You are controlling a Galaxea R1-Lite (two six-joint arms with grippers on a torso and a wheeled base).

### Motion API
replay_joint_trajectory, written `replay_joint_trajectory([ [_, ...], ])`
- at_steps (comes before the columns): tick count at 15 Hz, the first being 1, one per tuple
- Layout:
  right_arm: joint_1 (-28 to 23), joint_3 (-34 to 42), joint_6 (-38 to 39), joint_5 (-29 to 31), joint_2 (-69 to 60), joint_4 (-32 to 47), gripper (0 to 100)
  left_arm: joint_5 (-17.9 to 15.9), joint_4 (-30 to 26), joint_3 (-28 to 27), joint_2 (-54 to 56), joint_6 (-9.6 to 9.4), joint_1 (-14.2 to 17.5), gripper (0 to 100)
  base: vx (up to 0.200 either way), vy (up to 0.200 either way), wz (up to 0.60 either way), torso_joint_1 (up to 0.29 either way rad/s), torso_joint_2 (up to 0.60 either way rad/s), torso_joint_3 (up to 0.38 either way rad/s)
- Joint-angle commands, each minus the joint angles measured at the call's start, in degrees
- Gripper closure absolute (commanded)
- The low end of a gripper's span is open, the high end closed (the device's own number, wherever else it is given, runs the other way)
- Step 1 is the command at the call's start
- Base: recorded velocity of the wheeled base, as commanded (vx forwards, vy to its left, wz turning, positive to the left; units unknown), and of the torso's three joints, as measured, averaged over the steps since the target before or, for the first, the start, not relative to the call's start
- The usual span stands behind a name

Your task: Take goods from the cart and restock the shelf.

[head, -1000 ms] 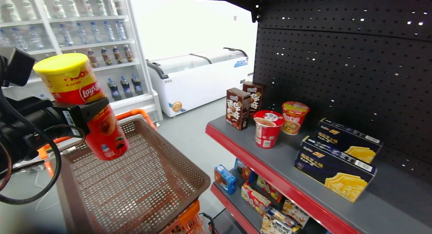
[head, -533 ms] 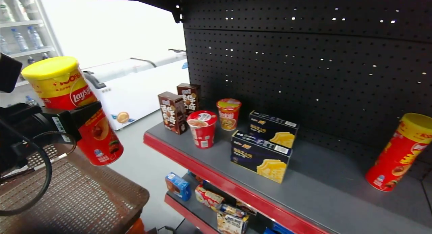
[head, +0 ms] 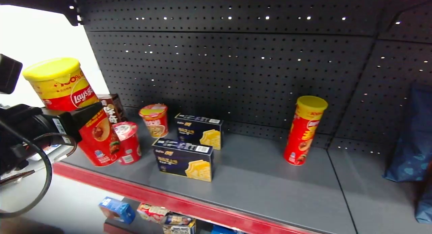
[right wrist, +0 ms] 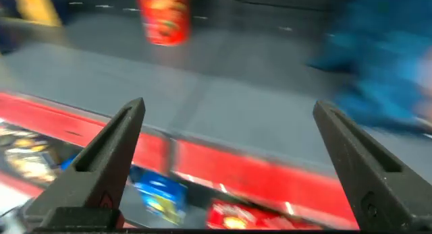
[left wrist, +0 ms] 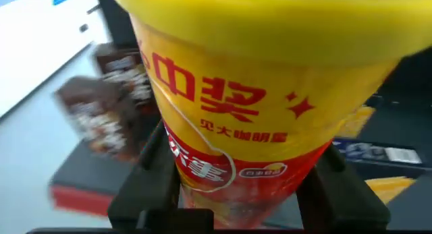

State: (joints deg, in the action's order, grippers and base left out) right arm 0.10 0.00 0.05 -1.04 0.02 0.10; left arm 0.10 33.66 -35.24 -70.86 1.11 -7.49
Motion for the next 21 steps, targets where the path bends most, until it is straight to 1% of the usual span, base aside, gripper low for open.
replay_joint_trajectory([
  [1,0.0,0.0,0.0,0.0,0.0,0.0,0,-0.7,0.0,-0.4,0.0,-0.05,-0.8,100,0.000,0.000,-0.60,0.002,-0.01,-0.007],
  [4,0.0,0.0,0.0,-0.1,0.0,0.0,0,-2.9,-0.8,-2.2,2.2,-0.05,-1.3,100,0.000,0.000,0.00,0.000,0.00,0.000],
  [5,0.0,0.0,0.0,0.0,0.0,0.0,0,-3.2,-1.1,-2.2,2.5,-0.05,-1.4,100,0.000,0.000,0.00,0.000,0.00,0.000],
  [7,0.0,0.0,0.0,0.0,0.0,0.0,0,-3.3,-6.9,-3.2,7.8,-0.14,-5.0,100,0.000,0.000,0.00,0.000,0.00,0.000],
  [10,0.0,0.0,0.0,0.0,0.0,0.0,0,-3.3,-16.3,-2.5,18.7,-0.14,-6.9,100,0.000,0.000,0.00,0.000,0.00,0.000],
  [12,0.0,0.0,0.0,-0.1,0.0,0.0,0,-3.2,-20.7,-2.1,24.0,-0.14,-6.9,100,0.000,0.000,0.00,0.000,0.00,0.000],
  [13,0.0,0.0,0.0,0.0,0.0,0.0,0,-3.0,-25.6,-1.1,29.5,-0.05,-6.8,100,0.000,0.000,0.00,0.000,0.00,0.000],
  [14,0.0,0.0,0.0,0.0,0.0,0.0,0,-3.0,-28.8,1.0,33.4,-0.05,-6.8,100,0.000,0.000,0.00,0.000,0.00,0.000],
  [16,0.0,0.0,0.0,-0.1,0.0,0.0,0,-2.9,-31.0,3.1,37.7,-0.05,-6.7,100,0.000,0.000,0.00,0.000,0.00,0.000],
  [19,0.0,0.0,0.0,-0.1,0.0,0.0,0,-2.8,-34.2,3.3,41.2,-0.05,-6.5,100,0.000,0.000,-0.60,-0.007,0.00,0.002],
  [21,0.0,0.0,0.0,-0.1,0.0,0.0,0,-2.8,-34.9,3.5,42.4,-0.05,-6.4,100,0.000,0.000,0.00,0.000,0.00,0.000],
])
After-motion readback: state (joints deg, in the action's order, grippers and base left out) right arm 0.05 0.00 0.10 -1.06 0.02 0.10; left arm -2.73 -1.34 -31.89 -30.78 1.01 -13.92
